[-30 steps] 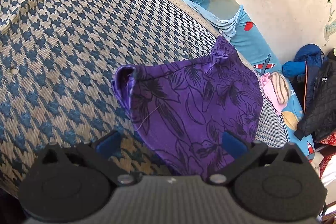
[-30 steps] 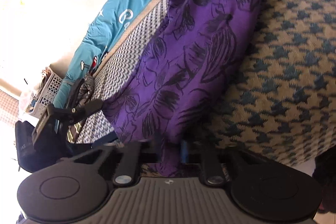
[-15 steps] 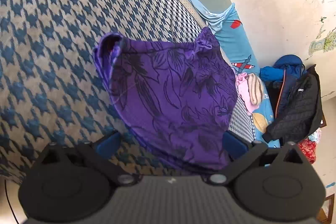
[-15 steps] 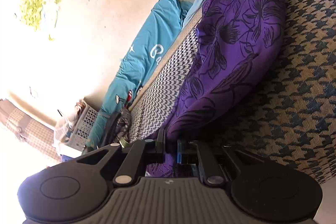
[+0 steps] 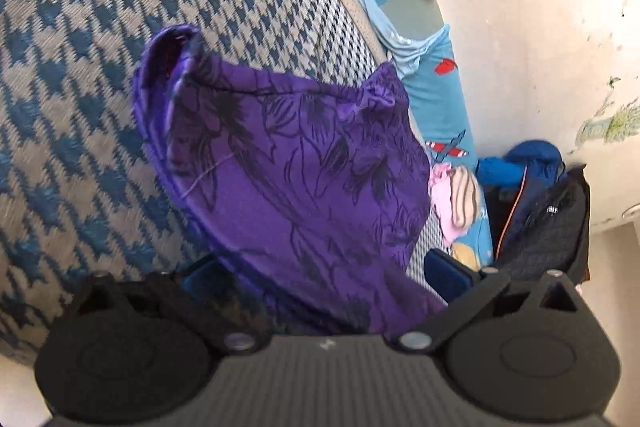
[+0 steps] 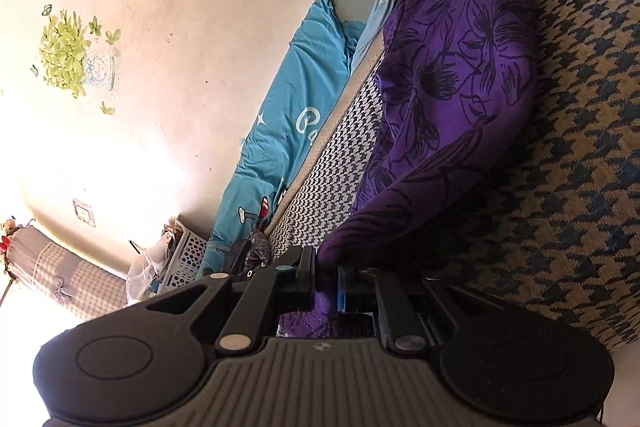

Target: Fold clothes

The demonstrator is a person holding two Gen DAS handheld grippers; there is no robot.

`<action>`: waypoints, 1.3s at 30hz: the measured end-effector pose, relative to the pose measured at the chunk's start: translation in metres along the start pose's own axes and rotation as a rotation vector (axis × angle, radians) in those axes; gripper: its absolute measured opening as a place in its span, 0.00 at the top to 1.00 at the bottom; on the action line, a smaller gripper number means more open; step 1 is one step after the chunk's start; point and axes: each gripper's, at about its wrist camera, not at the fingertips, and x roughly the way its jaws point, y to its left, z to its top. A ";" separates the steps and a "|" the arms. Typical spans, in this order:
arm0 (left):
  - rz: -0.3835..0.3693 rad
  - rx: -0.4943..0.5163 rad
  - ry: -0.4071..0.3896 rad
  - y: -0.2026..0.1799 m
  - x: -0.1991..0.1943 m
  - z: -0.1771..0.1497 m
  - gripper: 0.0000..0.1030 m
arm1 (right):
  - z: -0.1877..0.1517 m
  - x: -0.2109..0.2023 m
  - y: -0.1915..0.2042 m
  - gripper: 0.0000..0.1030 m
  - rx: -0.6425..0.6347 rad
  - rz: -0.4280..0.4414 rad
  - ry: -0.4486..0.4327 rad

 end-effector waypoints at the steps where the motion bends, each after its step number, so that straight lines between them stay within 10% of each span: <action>1: 0.006 0.011 -0.011 -0.002 0.002 0.001 0.00 | 0.000 -0.001 0.000 0.89 0.005 0.001 -0.002; 8: 0.052 0.067 -0.072 -0.013 0.011 0.006 0.05 | 0.002 -0.004 -0.005 0.89 0.035 -0.009 -0.010; 15: 0.104 0.075 -0.083 -0.003 0.009 0.015 0.59 | -0.001 0.004 -0.012 0.86 0.030 -0.100 0.025; 23: 0.133 0.113 -0.082 -0.001 0.011 0.016 0.73 | -0.011 0.016 -0.030 0.58 0.084 -0.204 0.072; 29: 0.133 0.102 -0.088 0.002 0.012 0.017 0.75 | -0.021 0.023 -0.034 0.57 0.075 -0.250 0.062; 39: 0.241 0.180 -0.134 -0.009 0.013 0.016 0.91 | -0.026 0.030 -0.025 0.88 0.019 -0.267 0.082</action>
